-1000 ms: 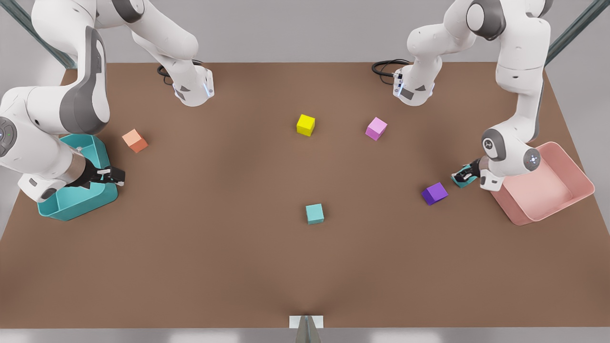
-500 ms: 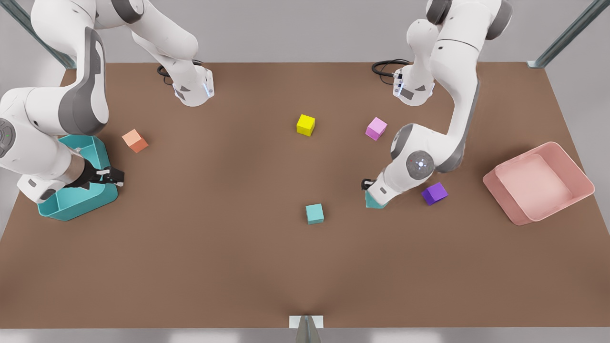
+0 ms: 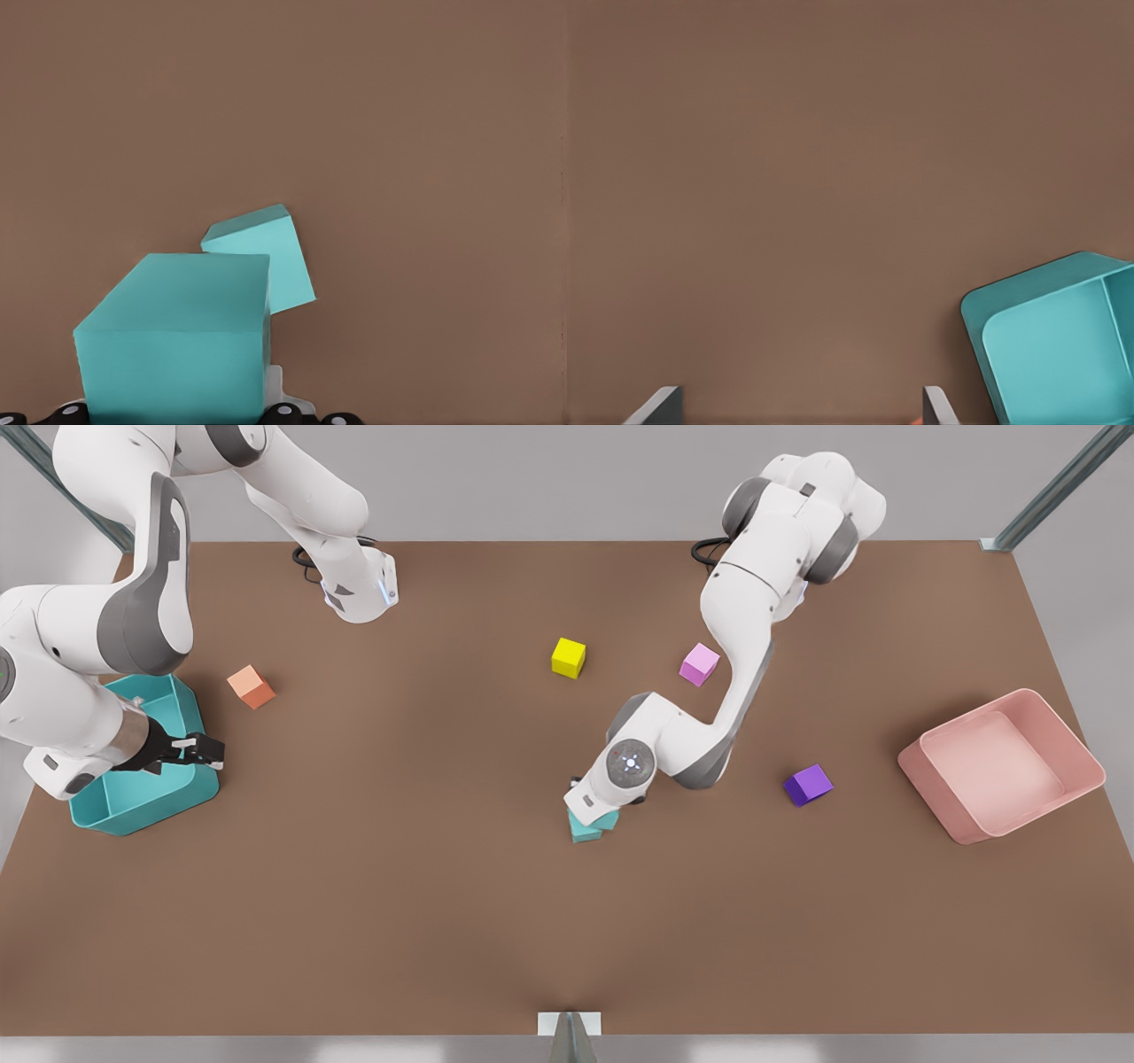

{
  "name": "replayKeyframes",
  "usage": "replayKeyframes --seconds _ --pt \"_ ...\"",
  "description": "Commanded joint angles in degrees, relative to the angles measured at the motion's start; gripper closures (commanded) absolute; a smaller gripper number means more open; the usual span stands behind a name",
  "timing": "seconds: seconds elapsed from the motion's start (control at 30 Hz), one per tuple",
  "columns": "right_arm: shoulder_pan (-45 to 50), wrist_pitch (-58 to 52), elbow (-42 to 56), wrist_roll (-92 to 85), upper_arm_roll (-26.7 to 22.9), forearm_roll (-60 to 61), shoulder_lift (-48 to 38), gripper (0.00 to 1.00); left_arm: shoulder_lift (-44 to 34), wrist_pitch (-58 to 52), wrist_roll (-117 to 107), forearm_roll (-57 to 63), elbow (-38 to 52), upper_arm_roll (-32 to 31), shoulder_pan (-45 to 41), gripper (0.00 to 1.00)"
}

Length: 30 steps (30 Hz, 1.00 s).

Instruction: Stack the two blue cubes on top of each other

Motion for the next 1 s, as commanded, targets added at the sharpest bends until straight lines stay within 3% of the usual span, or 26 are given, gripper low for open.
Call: replayKeyframes --seconds 0.0,0.5,0.53,0.57,0.6,0.97 --pt "0.1 -0.1 0.0 -0.2 0.0 0.1 -0.1 0.00 1.1 0.1 -9.5 -0.1 1.3 0.4 -1.2 0.36" --pt "0.1 -0.1 0.0 -0.1 0.0 0.1 0.0 0.00 3.4 3.8 -9.5 -0.4 2.0 1.1 -2.4 0.35" --pt "0.1 -0.1 0.0 -0.1 0.0 0.1 0.1 0.00 3.5 3.8 -9.5 -0.4 2.0 1.1 -2.4 0.33" --pt "0.1 -0.1 0.0 0.0 0.1 0.1 0.1 0.00 3.5 3.8 -9.5 -0.4 2.0 1.1 -2.4 0.05" --pt "0.1 -0.1 0.0 -0.1 0.0 0.1 0.1 0.00 3.5 3.8 -9.5 -0.4 2.0 1.1 -2.4 0.00" --pt "0.1 -0.1 0.0 -0.1 0.0 -0.1 0.1 0.00 3.0 3.3 -10.3 -0.6 2.0 1.1 -2.3 0.00"
